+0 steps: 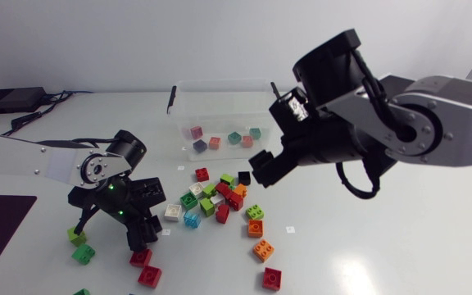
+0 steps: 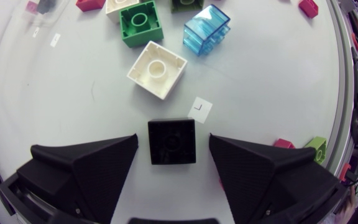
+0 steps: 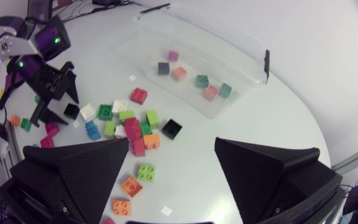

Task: Place the duplo bricks in the container

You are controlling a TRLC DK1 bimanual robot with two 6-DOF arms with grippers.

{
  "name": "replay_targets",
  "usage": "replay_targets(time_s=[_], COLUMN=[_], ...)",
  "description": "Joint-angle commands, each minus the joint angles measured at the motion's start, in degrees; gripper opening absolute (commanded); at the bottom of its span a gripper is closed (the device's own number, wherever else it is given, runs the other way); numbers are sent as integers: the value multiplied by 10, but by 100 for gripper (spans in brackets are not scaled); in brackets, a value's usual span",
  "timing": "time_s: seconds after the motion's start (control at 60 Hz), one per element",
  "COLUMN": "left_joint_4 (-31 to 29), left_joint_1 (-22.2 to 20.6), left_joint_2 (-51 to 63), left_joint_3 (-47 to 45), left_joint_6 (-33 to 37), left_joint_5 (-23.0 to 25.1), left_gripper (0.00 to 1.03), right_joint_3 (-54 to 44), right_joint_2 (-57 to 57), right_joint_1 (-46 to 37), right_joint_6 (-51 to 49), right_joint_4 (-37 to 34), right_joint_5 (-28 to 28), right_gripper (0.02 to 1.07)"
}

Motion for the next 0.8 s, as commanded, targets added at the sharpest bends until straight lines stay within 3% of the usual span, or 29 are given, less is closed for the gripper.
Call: replay_targets(time_s=[0.0, 0.1, 0.233, 0.483, 0.783], left_joint_4=[8, 11, 12, -9, -39], left_joint_1=[-5, -6, -10, -11, 4], left_joint_2=[26, 30, 25, -39, -124], left_joint_3=[2, 1, 4, 9, 44], left_joint_6=[6, 3, -5, -10, -33], left_joint_5=[-1, 3, 7, 8, 23], left_gripper=[66, 54, 20, 20, 20], right_joint_3=[-40, -68, -84, -89, -100], right_joint_2=[-14, -26, -15, 49, 135], right_joint_1=[17, 28, 28, 32, 58], right_joint_6=[10, 12, 9, 4, -4], right_joint_4=[-15, -29, -59, -92, -66], right_joint_5=[0, -3, -29, -49, -50], right_gripper=[102, 102, 101, 99, 96])
